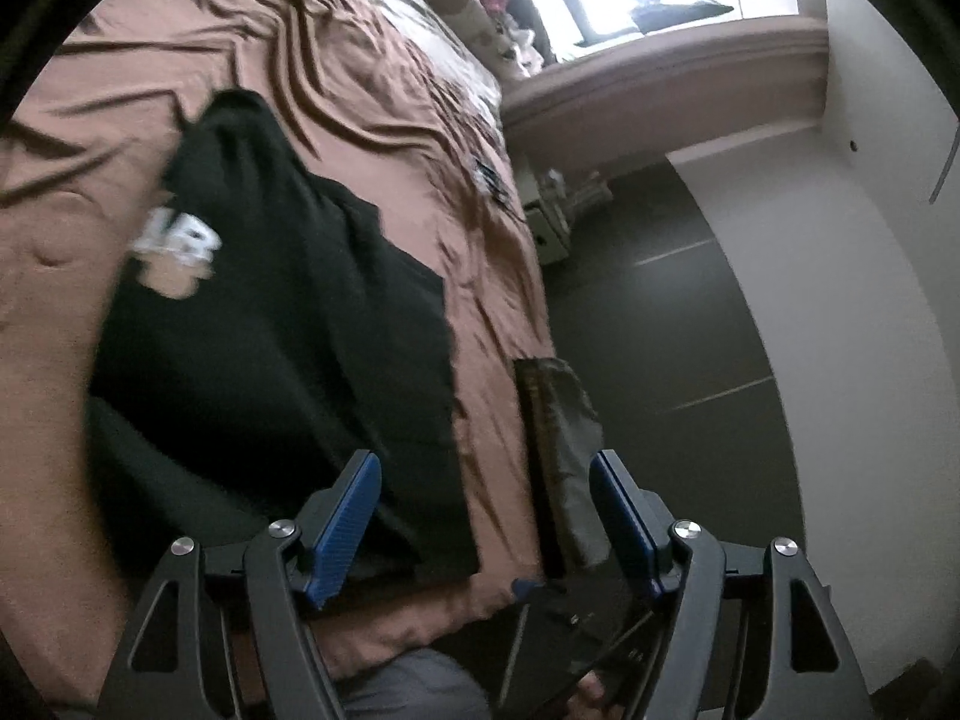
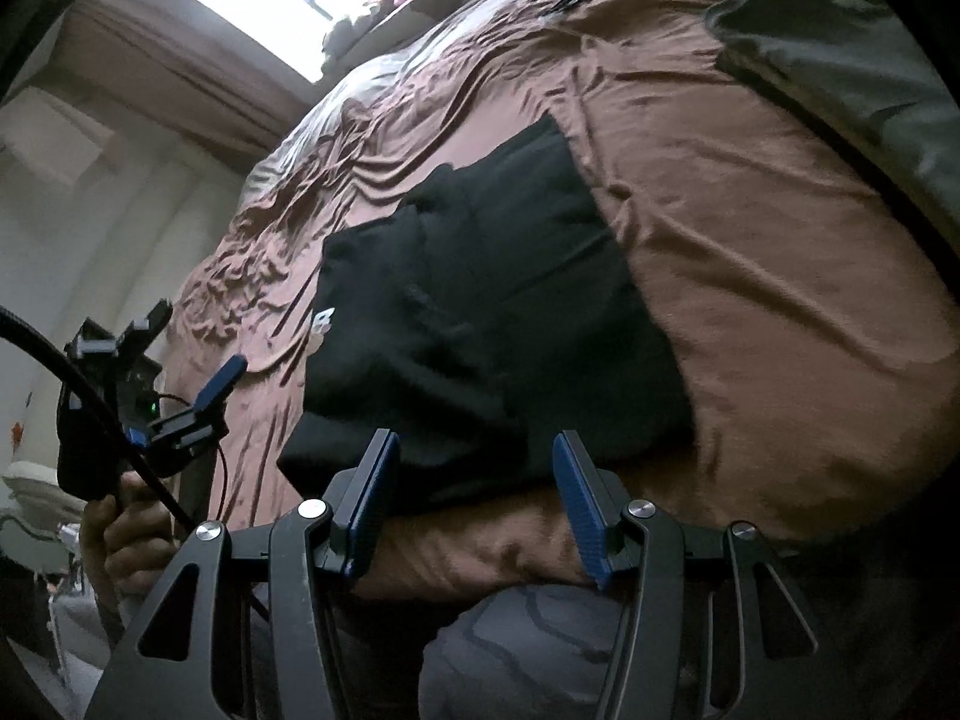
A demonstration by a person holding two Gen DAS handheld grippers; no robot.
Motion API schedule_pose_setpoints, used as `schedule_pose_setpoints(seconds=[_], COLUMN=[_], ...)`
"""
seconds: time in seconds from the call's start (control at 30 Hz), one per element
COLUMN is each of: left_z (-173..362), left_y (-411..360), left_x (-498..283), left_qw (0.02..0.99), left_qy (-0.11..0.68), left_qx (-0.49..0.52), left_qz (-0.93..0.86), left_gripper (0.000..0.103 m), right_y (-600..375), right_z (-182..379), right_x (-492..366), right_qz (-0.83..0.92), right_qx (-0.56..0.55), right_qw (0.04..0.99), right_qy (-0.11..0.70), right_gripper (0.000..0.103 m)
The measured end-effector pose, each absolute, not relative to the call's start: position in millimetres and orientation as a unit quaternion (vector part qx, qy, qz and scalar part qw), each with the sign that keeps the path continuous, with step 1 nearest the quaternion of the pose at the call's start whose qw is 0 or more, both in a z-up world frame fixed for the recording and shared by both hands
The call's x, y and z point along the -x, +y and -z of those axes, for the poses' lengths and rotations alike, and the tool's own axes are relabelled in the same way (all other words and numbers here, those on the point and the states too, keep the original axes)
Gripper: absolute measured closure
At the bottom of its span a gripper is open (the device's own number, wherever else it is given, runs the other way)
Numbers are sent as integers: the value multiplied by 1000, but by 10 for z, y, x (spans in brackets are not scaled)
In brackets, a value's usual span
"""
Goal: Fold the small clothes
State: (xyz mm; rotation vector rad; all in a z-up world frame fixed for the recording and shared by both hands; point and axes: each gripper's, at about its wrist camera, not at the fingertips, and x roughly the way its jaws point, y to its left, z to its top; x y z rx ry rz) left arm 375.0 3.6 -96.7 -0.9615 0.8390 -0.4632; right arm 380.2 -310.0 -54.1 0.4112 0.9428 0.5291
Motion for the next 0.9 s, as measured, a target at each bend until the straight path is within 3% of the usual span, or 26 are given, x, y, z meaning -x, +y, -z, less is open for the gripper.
schedule_pose_setpoints(seconds=[0.7, 0.9], left_z=[1727, 1870], left_y=[658, 573], left_x=[-3072, -3092], left_qw=[770, 765], left_qy=[405, 414], left_qx=[472, 473], left_qz=[141, 142], left_gripper=[30, 30], right_y=[-2773, -2679], right_z=[1220, 1273], right_x=[-4539, -4678], right_qz=[-242, -234], right_qx=[-263, -262], right_qw=[762, 758], right_qy=[540, 549], right_gripper=[52, 63])
